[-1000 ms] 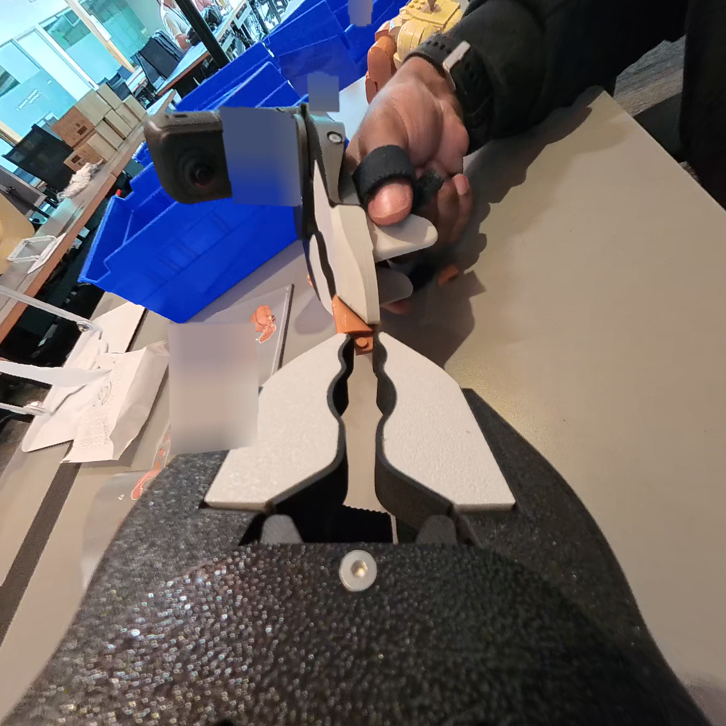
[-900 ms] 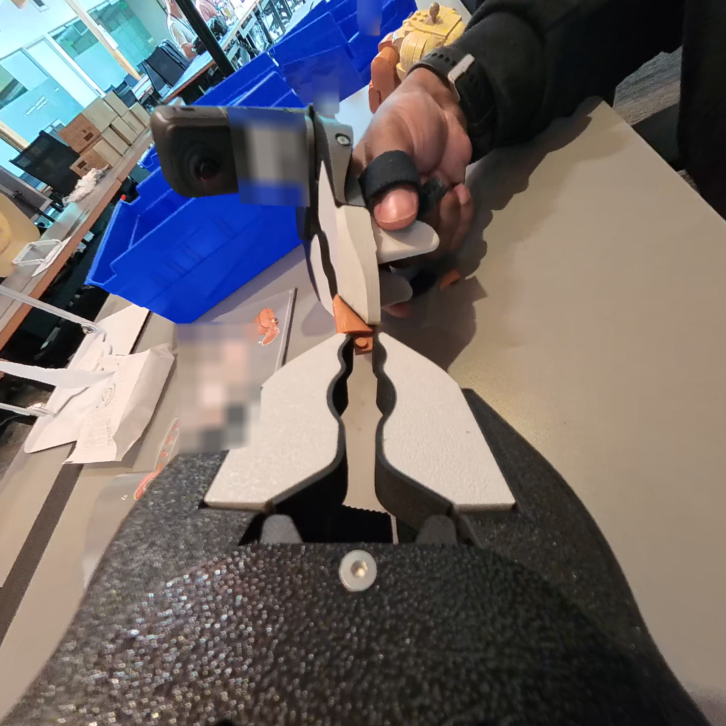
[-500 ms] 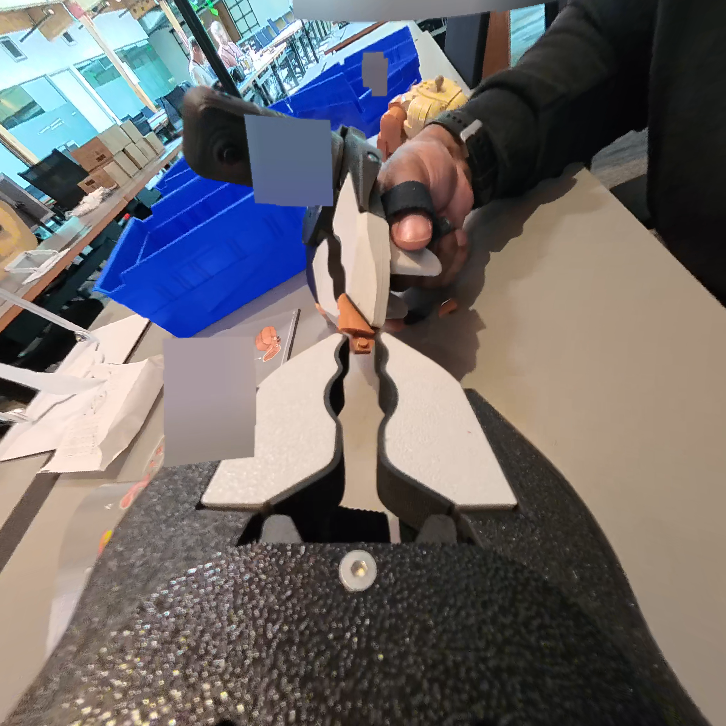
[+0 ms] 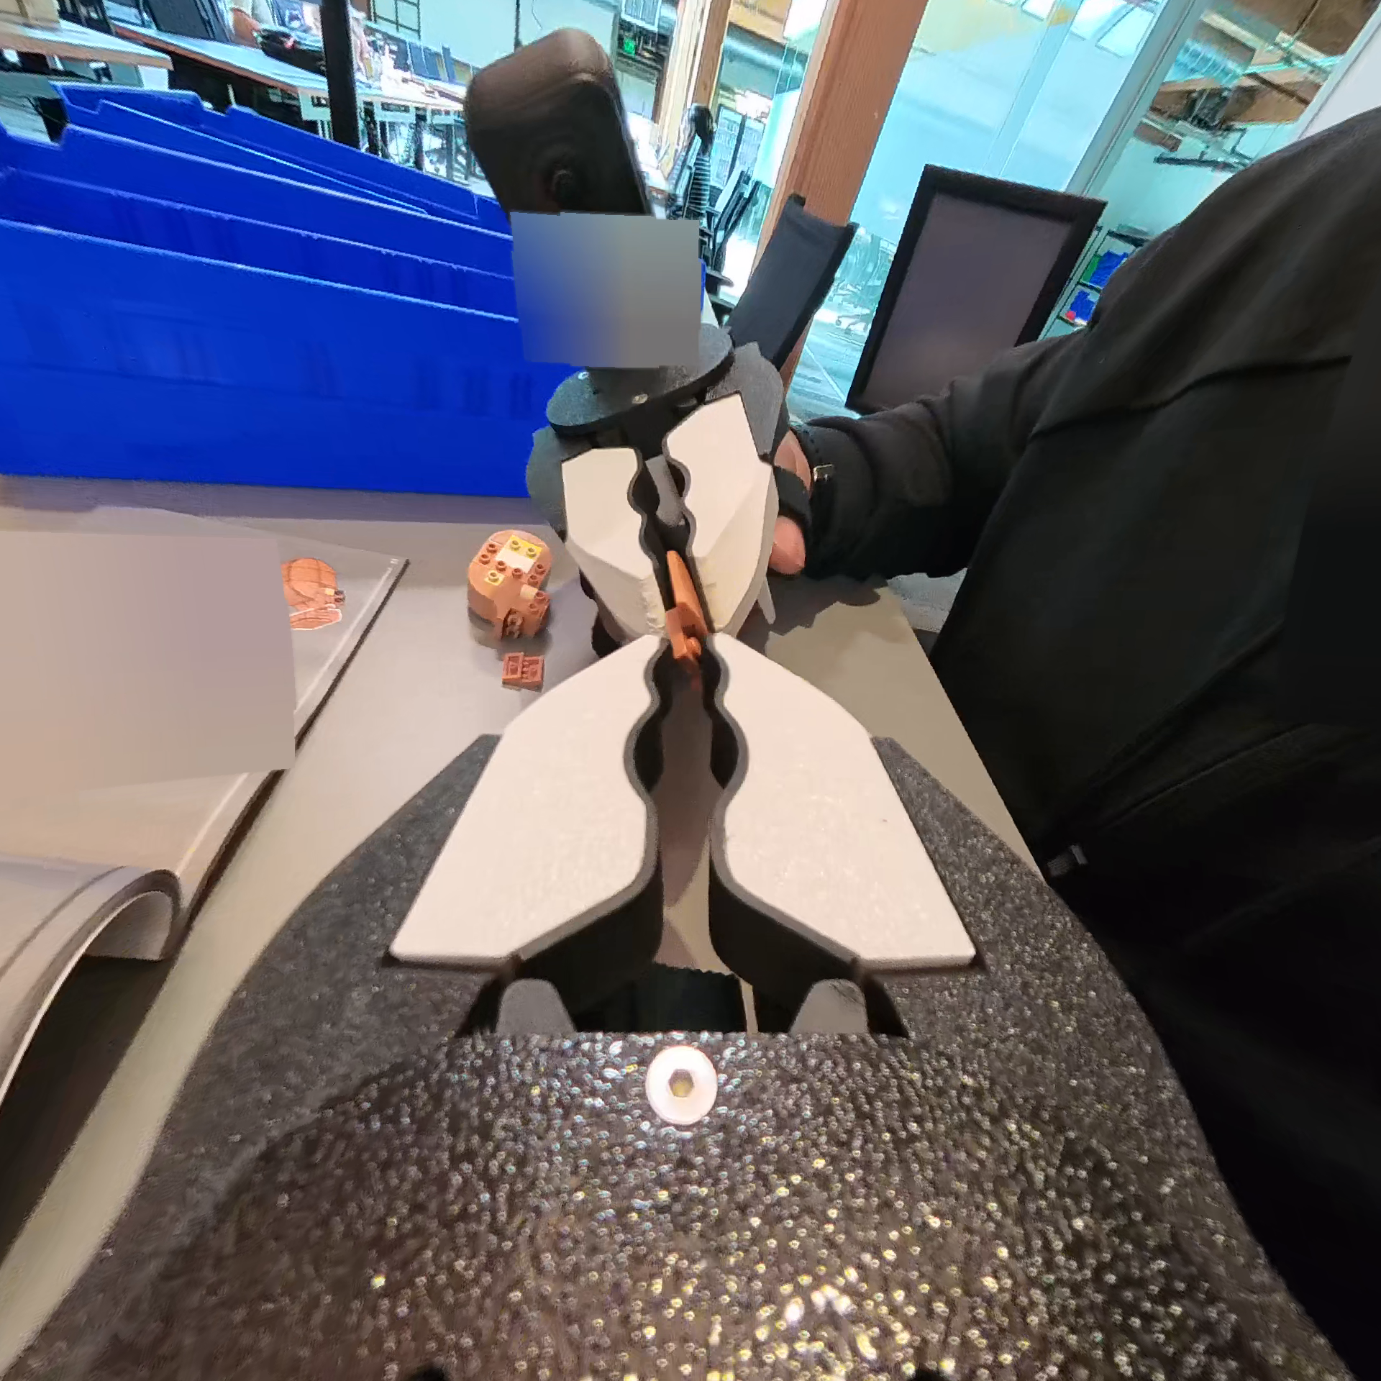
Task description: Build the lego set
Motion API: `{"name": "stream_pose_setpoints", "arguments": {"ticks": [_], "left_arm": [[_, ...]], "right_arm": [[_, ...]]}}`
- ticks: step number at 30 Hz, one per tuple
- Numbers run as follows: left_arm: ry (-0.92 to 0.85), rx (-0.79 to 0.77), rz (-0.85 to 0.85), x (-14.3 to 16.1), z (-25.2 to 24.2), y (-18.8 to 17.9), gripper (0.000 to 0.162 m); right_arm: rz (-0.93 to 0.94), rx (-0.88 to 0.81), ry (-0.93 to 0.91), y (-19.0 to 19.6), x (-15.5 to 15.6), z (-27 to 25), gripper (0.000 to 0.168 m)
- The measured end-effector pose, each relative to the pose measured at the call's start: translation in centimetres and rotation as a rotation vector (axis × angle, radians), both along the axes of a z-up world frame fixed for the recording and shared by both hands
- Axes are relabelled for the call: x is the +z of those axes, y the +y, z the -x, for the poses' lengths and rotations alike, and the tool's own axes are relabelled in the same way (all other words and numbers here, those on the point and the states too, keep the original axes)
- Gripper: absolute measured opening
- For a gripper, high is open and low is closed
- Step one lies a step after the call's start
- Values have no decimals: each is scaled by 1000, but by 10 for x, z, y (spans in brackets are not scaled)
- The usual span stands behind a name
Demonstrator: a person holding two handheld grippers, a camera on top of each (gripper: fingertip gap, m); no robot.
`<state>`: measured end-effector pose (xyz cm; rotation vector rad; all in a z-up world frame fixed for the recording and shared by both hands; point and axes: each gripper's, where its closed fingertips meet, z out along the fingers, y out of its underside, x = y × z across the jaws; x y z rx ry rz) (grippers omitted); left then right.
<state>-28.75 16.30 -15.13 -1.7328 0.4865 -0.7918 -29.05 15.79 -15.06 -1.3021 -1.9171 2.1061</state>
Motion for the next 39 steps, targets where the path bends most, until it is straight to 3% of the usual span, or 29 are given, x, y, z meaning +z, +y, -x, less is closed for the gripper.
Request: {"name": "stream_pose_setpoints", "arguments": {"ticks": [15,33,39], "left_arm": [[145,-7,-42,-5,-2,-3,5],[-32,-39,57,-5,0,-3,6],[-125,-69,112,-6,-2,-4,15]], "right_arm": [[45,36,-53,-3,-3,-2,8],[-2,-4,-24,-3,-5,1,6],[-77,-37,-7,-2,-9,3,6]]}}
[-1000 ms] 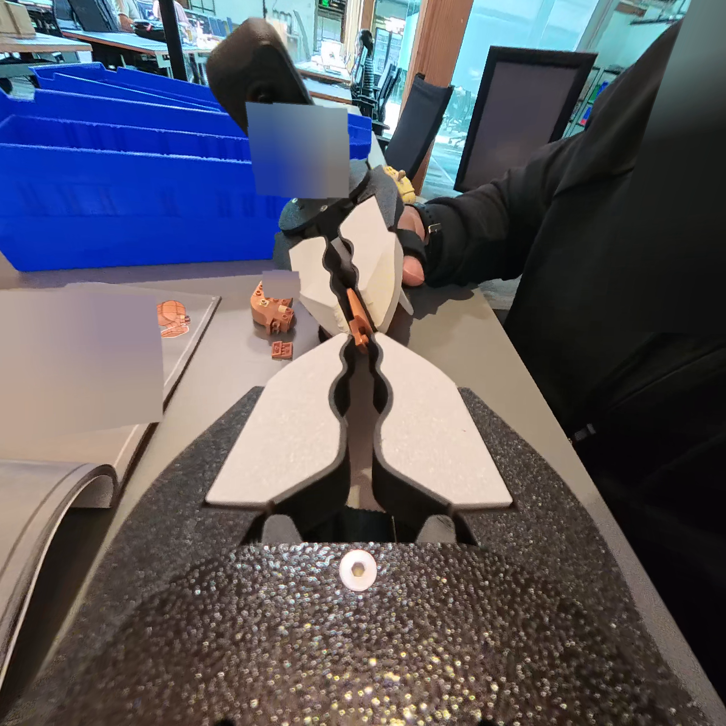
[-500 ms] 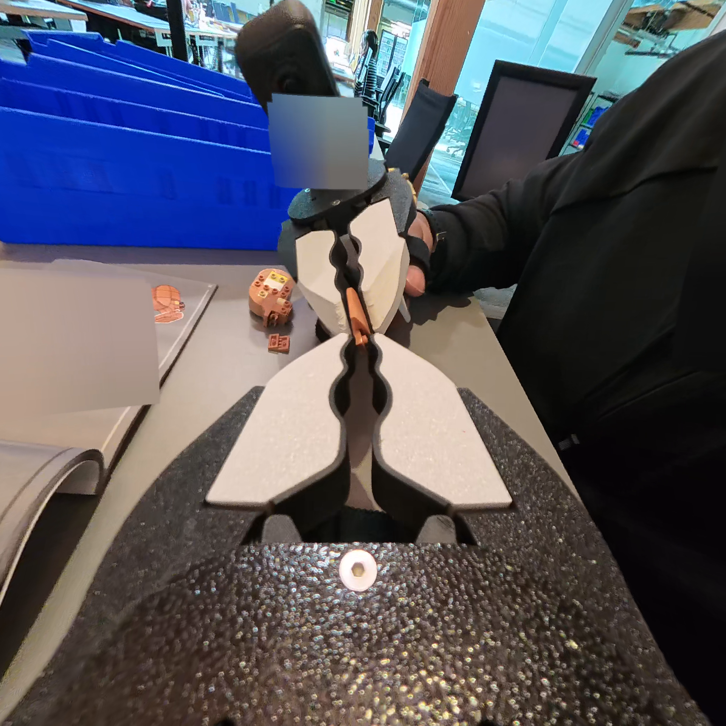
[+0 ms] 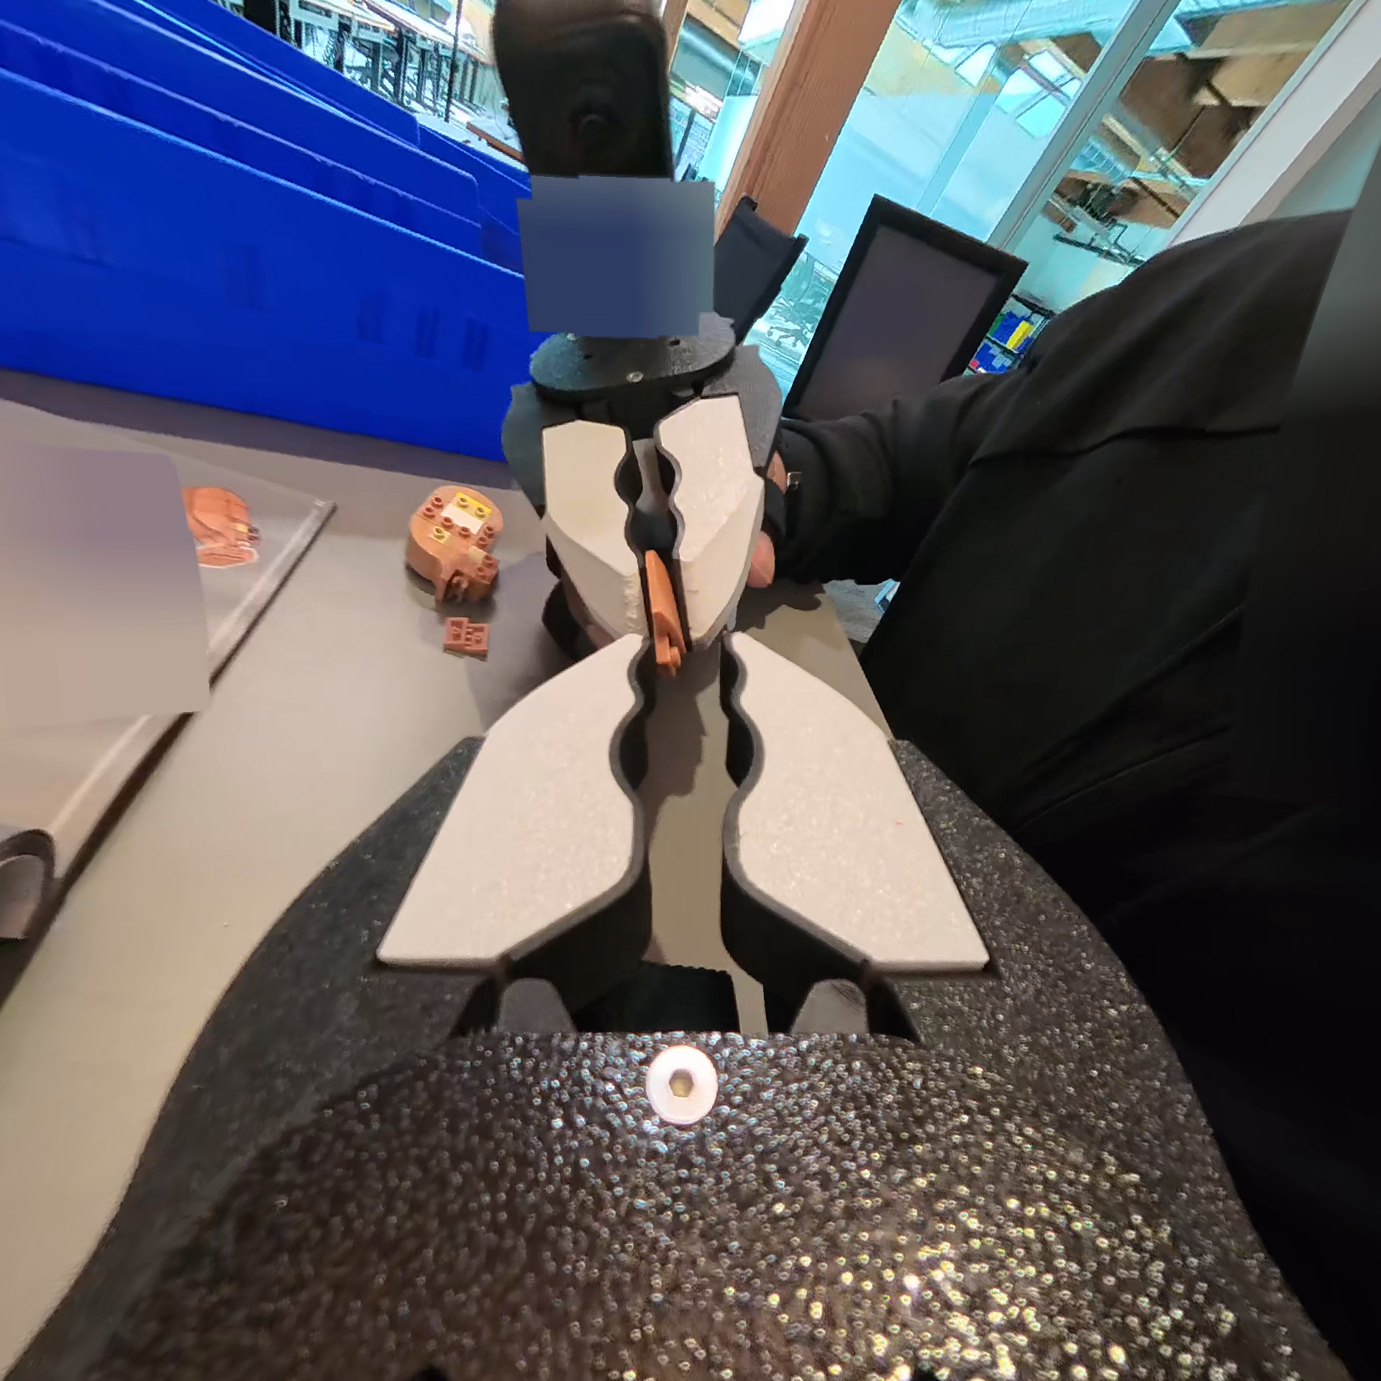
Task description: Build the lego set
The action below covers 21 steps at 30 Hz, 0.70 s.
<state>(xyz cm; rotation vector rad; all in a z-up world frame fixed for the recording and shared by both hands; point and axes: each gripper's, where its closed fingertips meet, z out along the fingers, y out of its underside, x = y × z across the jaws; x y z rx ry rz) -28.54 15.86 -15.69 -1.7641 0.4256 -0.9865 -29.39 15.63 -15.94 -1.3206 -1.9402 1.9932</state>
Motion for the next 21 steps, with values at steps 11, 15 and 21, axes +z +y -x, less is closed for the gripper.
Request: {"name": "stream_pose_setpoints", "arguments": {"ticks": [11,15,21], "left_arm": [[47,-18,-67,3,-3,-4,5],[146,-22,-159,7,-6,-7,5],[420,27,-394,10,-10,-7,9]], "right_arm": [[-180,16,136,-8,5,-5,6],[-338,6,276,-11,9,-7,6],[-782,-38,652,-10,15,-13,6]]}}
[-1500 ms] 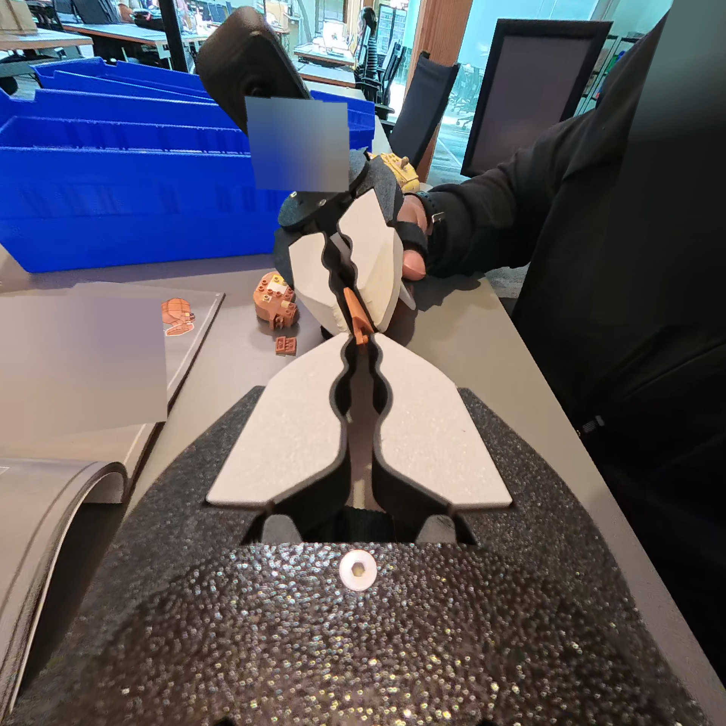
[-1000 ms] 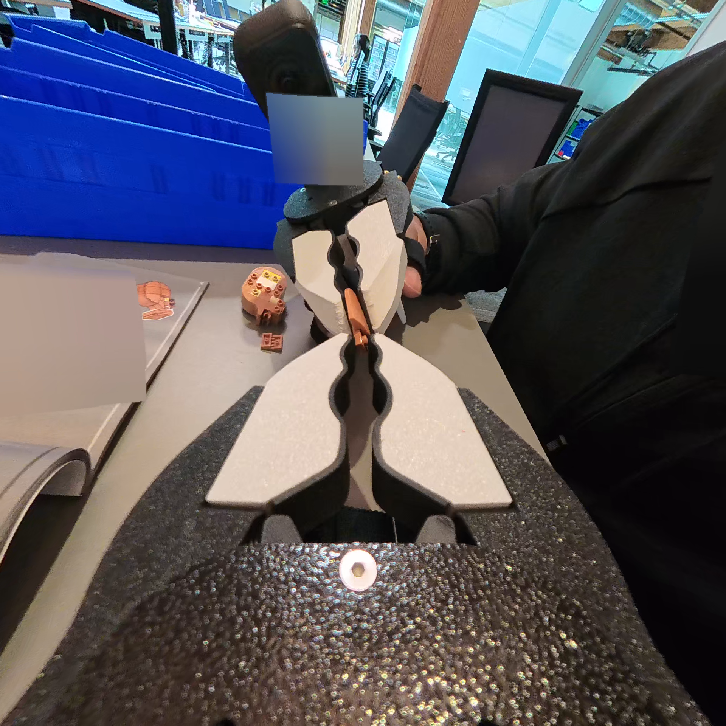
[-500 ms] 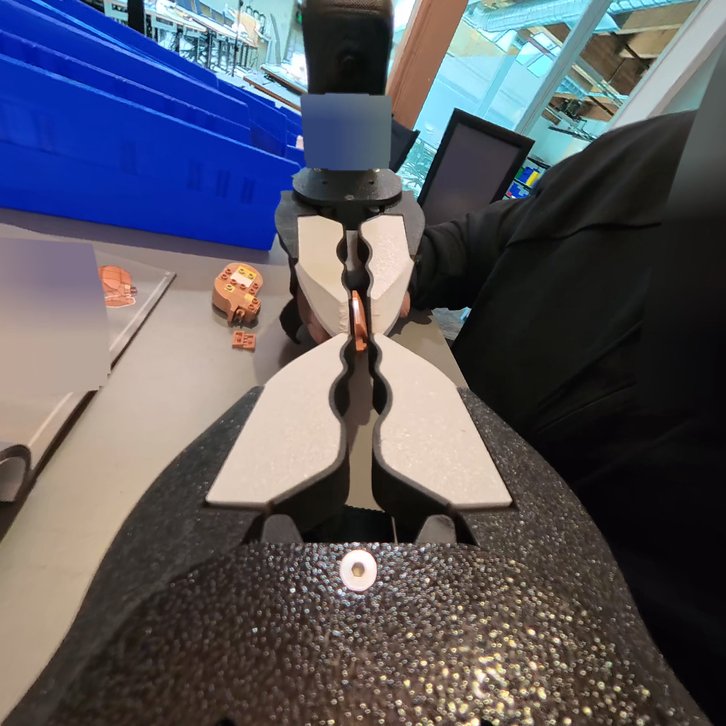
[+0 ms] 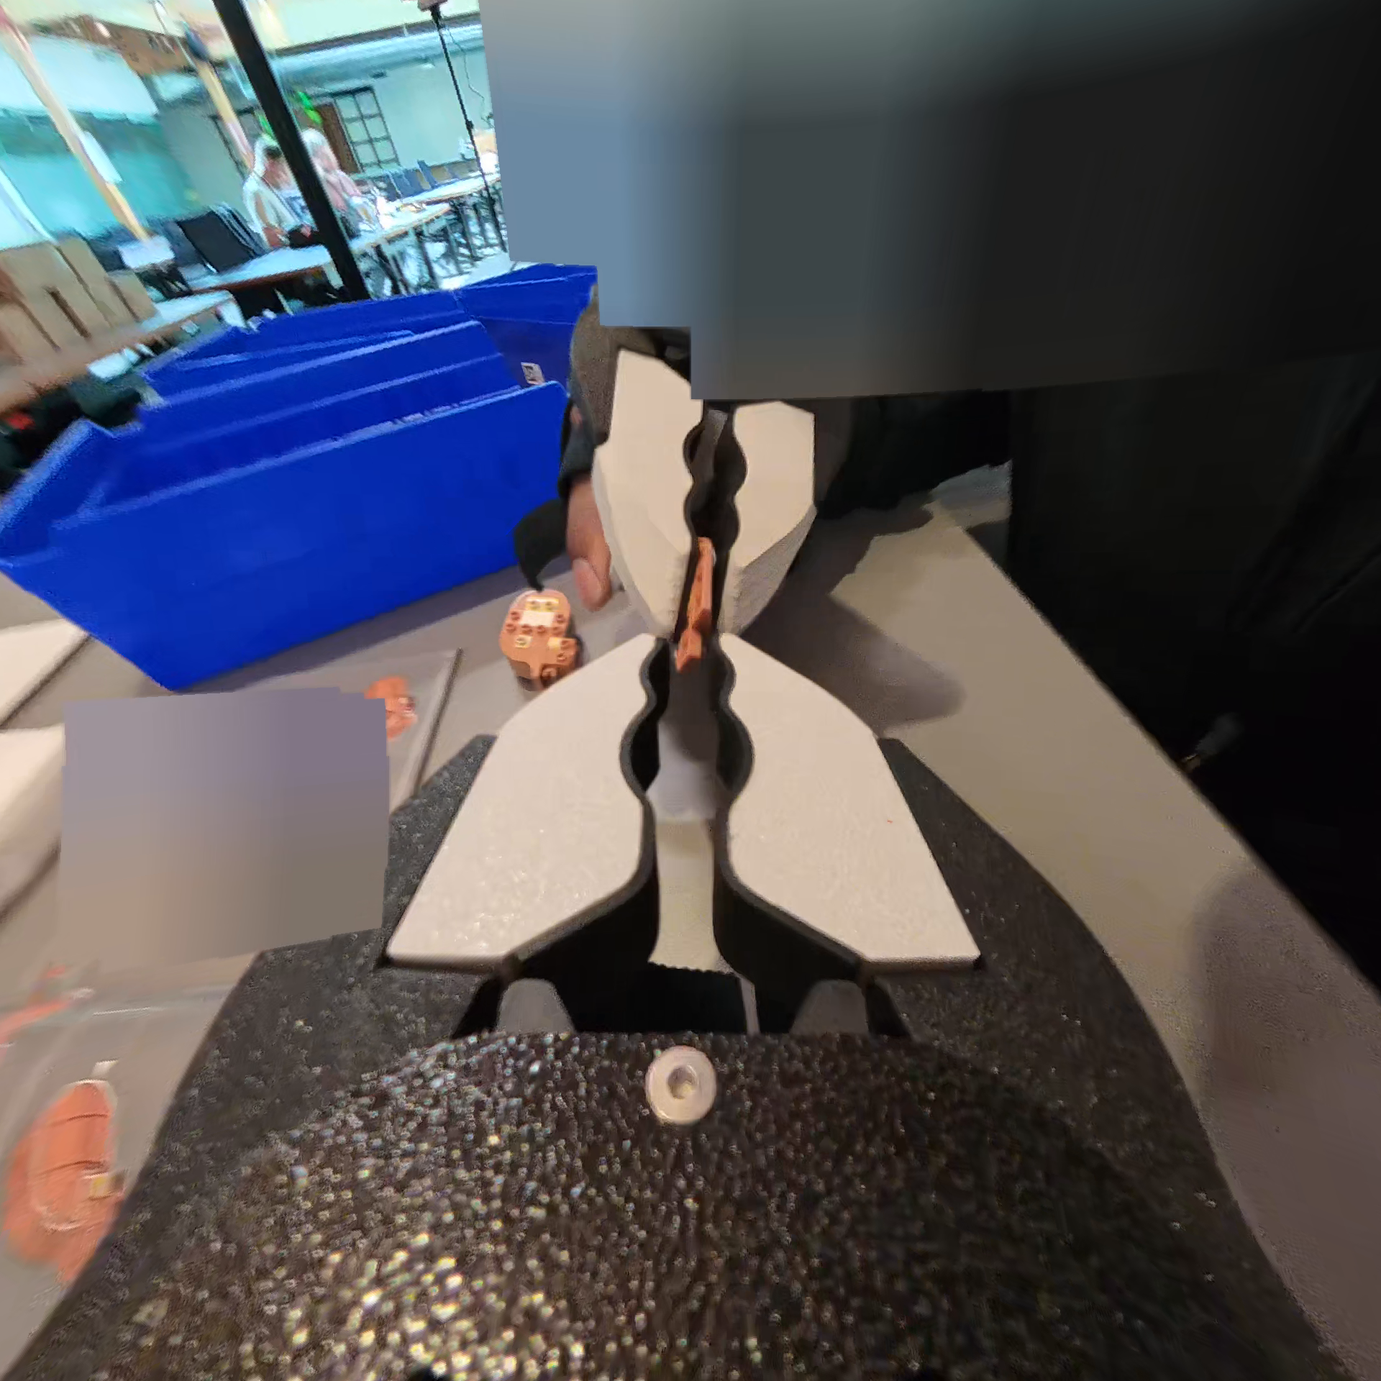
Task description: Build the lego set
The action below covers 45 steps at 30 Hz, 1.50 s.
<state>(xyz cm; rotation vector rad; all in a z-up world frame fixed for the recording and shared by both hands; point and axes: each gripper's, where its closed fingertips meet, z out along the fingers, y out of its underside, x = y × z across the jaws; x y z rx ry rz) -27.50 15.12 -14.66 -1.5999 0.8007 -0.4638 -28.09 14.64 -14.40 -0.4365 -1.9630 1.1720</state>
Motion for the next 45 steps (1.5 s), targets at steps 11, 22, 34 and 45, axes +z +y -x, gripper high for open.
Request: {"name": "stream_pose_setpoints", "arguments": {"ticks": [11,22,34,45], "left_arm": [[315,43,-250,-6,-7,-2,6],[356,57,-304,-2,-6,-2,5],[-33,42,55,-6,4,6,14],[-284,10,270,-7,12,6,11]], "right_arm": [[-194,29,180,-6,0,-8,6],[-178,12,205,-6,4,-7,11],[588,68,-413,-4,2,6,6],[706,22,-566,7,-12,13,7]]}}
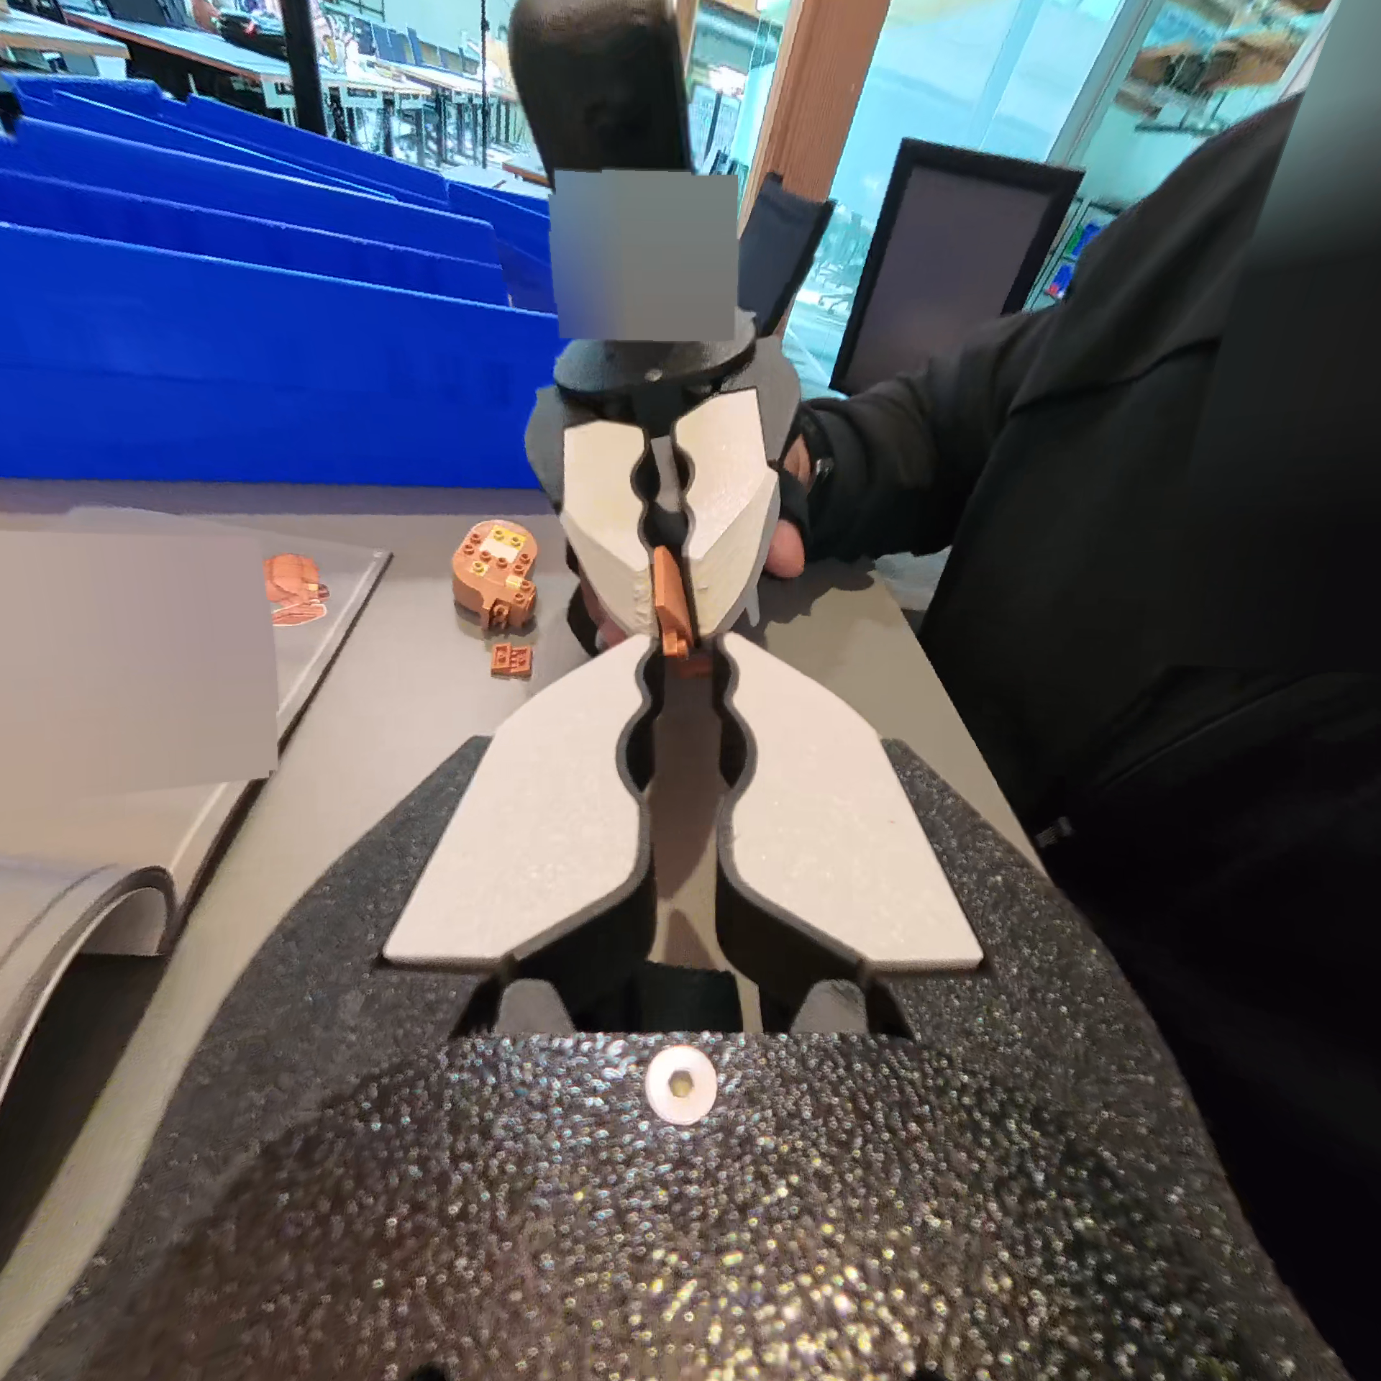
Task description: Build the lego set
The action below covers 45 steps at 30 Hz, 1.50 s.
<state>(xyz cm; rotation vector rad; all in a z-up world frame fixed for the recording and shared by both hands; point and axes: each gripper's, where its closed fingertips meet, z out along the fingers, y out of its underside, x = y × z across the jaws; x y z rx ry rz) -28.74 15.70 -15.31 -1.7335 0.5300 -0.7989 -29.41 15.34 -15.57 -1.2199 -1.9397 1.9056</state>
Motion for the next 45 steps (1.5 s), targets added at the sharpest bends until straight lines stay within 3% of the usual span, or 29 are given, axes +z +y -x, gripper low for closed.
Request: {"name": "stream_pose_setpoints", "arguments": {"ticks": [6,9,12,17,20,22,25,31,40,45], "left_arm": [[-21,-11,67,-8,0,0,5],[-132,-15,136,-8,2,0,4],[-206,-3,190,-9,6,2,4],[-251,-16,251,-13,4,2,4],[-259,16,294,-19,9,4,8],[-234,46,334,-26,14,6,21],[-110,95,336,-38,21,8,25],[-74,75,327,-40,13,8,18],[-120,35,343,-38,7,4,5],[-146,65,436,-43,10,0,4]], "right_arm": [[4,5,-43,-1,-5,1,8],[12,-35,-97,9,-9,5,24],[86,-8,-154,10,-8,2,26],[171,-8,-210,9,-7,3,7],[229,-44,-287,12,-13,6,6],[224,-68,-335,15,-21,6,6],[222,-84,-382,17,-28,6,6],[268,-70,-398,15,-27,6,6],[221,-53,-364,11,-27,5,8],[-33,-89,-321,18,-40,4,37]]}}
